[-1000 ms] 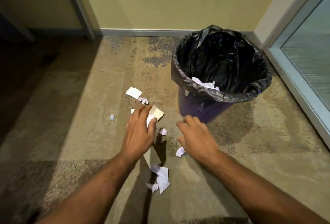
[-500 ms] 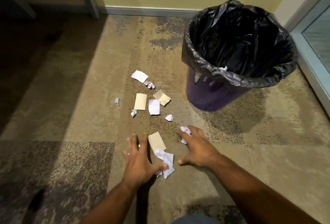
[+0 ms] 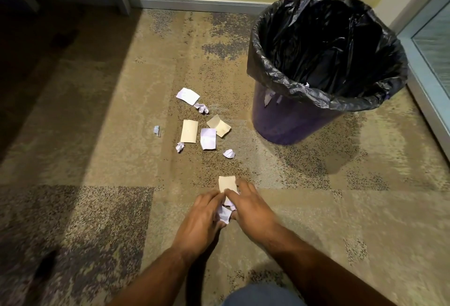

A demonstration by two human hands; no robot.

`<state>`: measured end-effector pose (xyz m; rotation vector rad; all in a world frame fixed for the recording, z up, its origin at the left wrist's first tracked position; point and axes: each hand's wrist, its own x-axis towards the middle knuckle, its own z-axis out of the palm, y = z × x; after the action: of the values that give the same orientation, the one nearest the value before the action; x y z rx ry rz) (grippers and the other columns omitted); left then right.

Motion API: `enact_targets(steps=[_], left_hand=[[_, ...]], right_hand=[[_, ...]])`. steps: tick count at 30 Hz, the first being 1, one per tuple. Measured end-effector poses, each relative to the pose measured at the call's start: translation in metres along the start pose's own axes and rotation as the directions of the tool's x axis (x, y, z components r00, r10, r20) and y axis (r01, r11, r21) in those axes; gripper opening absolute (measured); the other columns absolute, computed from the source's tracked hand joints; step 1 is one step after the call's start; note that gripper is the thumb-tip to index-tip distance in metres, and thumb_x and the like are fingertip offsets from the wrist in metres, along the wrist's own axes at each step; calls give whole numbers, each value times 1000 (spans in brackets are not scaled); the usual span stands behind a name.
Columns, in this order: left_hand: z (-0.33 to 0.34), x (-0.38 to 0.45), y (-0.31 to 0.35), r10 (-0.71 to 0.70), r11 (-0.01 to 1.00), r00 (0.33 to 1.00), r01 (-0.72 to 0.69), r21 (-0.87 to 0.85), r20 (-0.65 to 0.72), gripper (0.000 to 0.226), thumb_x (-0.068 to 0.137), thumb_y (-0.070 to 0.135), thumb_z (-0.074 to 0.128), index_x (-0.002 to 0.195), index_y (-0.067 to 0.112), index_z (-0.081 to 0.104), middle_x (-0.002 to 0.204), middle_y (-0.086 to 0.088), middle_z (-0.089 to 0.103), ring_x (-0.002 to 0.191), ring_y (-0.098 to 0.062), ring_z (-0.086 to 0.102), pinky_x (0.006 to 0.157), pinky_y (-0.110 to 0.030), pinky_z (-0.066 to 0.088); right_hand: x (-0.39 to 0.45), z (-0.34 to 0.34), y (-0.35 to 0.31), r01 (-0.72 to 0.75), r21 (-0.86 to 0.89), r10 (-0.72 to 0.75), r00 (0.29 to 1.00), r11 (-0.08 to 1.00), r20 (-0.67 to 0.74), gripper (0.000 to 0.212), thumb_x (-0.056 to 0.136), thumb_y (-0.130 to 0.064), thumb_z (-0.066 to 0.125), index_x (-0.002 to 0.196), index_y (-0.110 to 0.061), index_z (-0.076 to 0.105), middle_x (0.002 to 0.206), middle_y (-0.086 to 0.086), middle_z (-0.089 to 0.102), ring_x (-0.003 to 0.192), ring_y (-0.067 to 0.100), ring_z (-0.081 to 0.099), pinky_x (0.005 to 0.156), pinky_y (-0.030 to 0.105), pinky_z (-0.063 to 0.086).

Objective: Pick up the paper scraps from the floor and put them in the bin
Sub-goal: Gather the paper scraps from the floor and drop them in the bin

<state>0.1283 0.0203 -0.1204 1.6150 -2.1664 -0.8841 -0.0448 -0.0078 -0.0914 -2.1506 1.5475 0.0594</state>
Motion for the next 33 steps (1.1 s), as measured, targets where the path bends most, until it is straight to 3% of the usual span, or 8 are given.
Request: enact_targets(steps=[6, 10, 14, 17, 21, 24, 28, 33], left_hand=[[3, 2, 4, -24, 999, 996, 28, 42, -92, 28, 86, 7, 74, 111, 20, 69, 116, 9, 59, 107, -9, 49, 87, -25, 49], [-7, 16, 2, -161, 987, 984, 160, -29, -77, 23, 83, 2, 75, 89, 24, 74, 92, 11, 63, 85, -8, 56, 75, -25, 50], [-23, 26, 8, -279, 952, 960, 272, -139, -30, 24, 85, 2, 72, 77, 25, 73, 79, 8, 67, 64, -8, 63, 57, -21, 50], [-40, 34, 18, -251, 951, 963, 227, -209, -95, 26, 85, 1, 72, 76, 26, 72, 73, 13, 67, 66, -4, 62, 55, -13, 43], [-67, 54, 43, -222, 941, 957, 161, -299, -184, 23, 87, 4, 74, 83, 27, 74, 80, 15, 68, 73, -1, 63, 63, -22, 49], [-95, 74, 77, -151, 942, 918, 22, -334, -366, 24, 85, -2, 71, 91, 21, 76, 88, 13, 70, 80, -1, 64, 68, -18, 48], [-134, 106, 139, -41, 929, 837, -168, -328, -546, 27, 85, -3, 66, 98, 19, 75, 93, 10, 69, 84, -4, 63, 72, -17, 48], [-166, 157, 205, 143, 894, 738, -382, -233, -659, 19, 87, 4, 65, 99, 15, 74, 99, 5, 69, 88, -5, 61, 75, -13, 45]], right_hand=[[-7, 11, -9, 2, 73, 5, 995, 997, -96, 31, 89, 0, 61, 117, -12, 67, 134, 9, 46, 121, 24, 46, 93, 34, 50], [-2, 12, -14, -39, 142, 56, 991, 989, -120, 31, 88, 4, 59, 110, -12, 72, 116, 4, 54, 107, 21, 53, 78, 29, 47], [-1, -12, -22, -64, 270, 105, 985, 961, -138, 24, 93, -7, 65, 114, -11, 74, 112, 1, 61, 96, 16, 60, 79, 23, 48], [6, -36, -31, -54, 364, 135, 971, 930, -200, 28, 94, -9, 65, 121, -14, 71, 113, -3, 61, 95, 9, 58, 83, 18, 47], [17, -73, -40, 13, 389, 140, 922, 921, -362, 27, 98, -7, 59, 121, -16, 71, 109, -10, 58, 91, 3, 58, 80, 13, 50], [17, -117, -45, 130, 388, 116, 826, 912, -551, 26, 98, -5, 60, 120, -15, 71, 114, -7, 60, 97, 7, 60, 81, 14, 51], [15, -181, -45, 236, 310, 123, 580, 921, -806, 26, 97, 0, 60, 120, -6, 70, 118, 4, 63, 105, 13, 62, 90, 26, 52], [10, -239, -28, 238, 327, 218, 392, 915, -894, 33, 102, -3, 50, 132, -3, 63, 132, 9, 57, 116, 3, 53, 98, 11, 42]])
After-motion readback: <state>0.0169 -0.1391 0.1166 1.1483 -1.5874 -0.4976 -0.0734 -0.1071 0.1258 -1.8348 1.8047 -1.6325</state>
